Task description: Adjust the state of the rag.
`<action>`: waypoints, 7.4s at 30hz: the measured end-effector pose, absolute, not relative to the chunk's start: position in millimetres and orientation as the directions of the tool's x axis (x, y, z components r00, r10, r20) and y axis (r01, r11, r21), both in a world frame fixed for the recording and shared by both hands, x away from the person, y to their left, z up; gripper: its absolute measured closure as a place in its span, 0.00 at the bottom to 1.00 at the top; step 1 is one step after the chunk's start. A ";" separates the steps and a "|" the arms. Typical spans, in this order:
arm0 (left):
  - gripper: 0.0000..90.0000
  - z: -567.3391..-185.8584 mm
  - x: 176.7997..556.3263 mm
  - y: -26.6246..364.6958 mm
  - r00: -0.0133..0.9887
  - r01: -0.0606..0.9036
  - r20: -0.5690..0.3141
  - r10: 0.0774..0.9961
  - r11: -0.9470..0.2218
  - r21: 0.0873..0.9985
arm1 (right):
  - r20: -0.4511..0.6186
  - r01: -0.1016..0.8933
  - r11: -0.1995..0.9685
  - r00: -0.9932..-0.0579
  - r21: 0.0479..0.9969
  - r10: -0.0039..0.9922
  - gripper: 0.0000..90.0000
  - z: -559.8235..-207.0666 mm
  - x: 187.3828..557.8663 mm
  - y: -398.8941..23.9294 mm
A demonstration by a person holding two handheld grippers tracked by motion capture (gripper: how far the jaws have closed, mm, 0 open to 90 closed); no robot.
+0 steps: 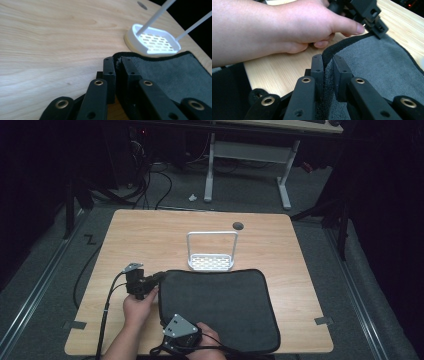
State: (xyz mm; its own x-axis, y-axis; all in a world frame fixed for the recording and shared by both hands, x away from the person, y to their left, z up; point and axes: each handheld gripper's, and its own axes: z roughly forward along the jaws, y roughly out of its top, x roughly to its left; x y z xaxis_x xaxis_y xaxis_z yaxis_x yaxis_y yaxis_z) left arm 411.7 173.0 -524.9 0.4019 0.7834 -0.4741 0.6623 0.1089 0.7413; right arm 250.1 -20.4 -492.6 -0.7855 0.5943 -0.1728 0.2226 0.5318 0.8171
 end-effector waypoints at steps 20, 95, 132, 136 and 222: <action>0.92 -468.8 385.3 253.3 0.336 0.609 -0.394 0.856 0.122 0.784 | -0.189 0.115 0.506 -0.839 0.855 0.510 0.90 -465.6 242.3 42.4; 0.66 -501.5 367.7 63.1 0.606 0.589 -0.264 0.750 -0.199 0.783 | -0.074 0.421 0.347 -0.543 0.838 0.837 0.69 -502.1 248.2 -206.3; 0.98 -530.6 303.7 94.4 0.746 0.529 -0.175 0.643 -0.412 0.742 | -0.109 0.522 0.462 -0.571 0.717 0.814 1.00 -526.5 319.4 -185.5; 0.98 -528.9 294.6 89.0 0.783 0.511 -0.177 0.597 -0.455 0.729 | -0.099 0.520 0.466 -0.585 0.716 0.805 0.99 -525.7 299.0 -197.9; 0.91 -534.7 394.0 81.3 0.602 0.644 -0.369 0.708 -0.158 0.748 | 0.015 0.542 0.279 -0.475 0.793 0.880 0.87 -519.5 335.4 -203.6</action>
